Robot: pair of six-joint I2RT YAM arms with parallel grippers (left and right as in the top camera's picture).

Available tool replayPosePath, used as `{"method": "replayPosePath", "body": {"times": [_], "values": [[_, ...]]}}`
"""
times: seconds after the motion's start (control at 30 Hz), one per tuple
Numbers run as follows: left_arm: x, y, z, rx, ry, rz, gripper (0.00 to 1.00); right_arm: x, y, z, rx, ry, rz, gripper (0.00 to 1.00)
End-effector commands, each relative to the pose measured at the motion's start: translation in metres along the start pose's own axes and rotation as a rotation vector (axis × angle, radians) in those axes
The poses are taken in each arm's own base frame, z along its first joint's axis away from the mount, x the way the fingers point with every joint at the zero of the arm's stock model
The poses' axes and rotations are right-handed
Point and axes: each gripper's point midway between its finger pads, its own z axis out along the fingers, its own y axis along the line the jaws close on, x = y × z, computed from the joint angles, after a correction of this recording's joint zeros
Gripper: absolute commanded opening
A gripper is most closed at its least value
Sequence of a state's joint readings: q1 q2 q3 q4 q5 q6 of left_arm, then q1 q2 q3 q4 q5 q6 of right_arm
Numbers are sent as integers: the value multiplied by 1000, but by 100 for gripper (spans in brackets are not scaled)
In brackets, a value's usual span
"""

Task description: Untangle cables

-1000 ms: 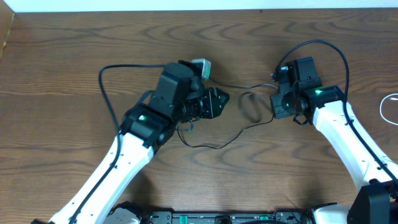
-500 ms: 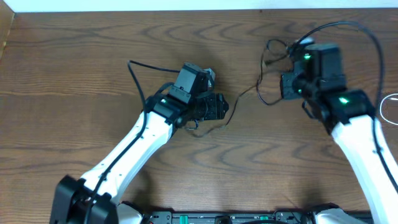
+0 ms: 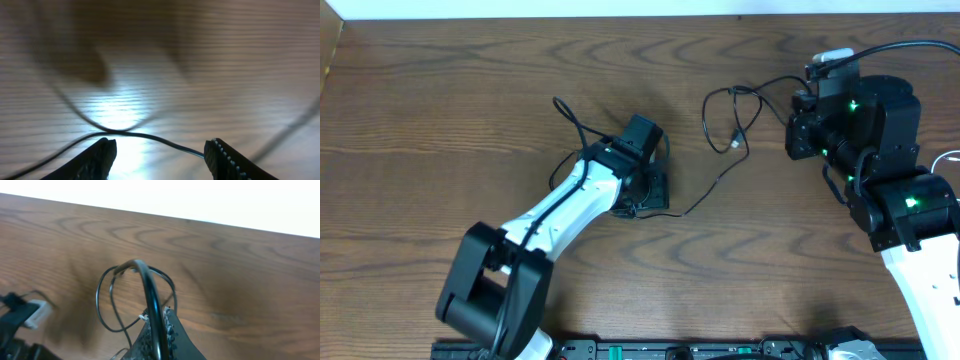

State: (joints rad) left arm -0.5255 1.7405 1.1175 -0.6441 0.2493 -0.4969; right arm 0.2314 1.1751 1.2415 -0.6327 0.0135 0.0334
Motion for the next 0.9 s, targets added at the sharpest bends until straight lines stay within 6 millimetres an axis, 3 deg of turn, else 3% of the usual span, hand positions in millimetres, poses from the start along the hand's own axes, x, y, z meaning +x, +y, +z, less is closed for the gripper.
{"method": "replayPosePath", "body": {"times": [0.0,0.1,0.23,0.4,0.57,0.87], "values": [[-3,23,10,-119,-11,-3,62,-4,-34,-10,194,-14,-8,1],[5,34,19,-161,24,-9,61,0,-61,-17,359,3,-12,1],[13,48,24,-220,46,-13,61,7,-82,-27,487,32,-19,1],[23,56,28,-243,69,-16,61,16,-92,-29,517,63,14,1],[17,78,22,-366,25,-6,61,23,-104,-35,568,94,18,1],[15,111,6,-560,-8,12,62,37,-195,-96,1037,110,140,6]]}}
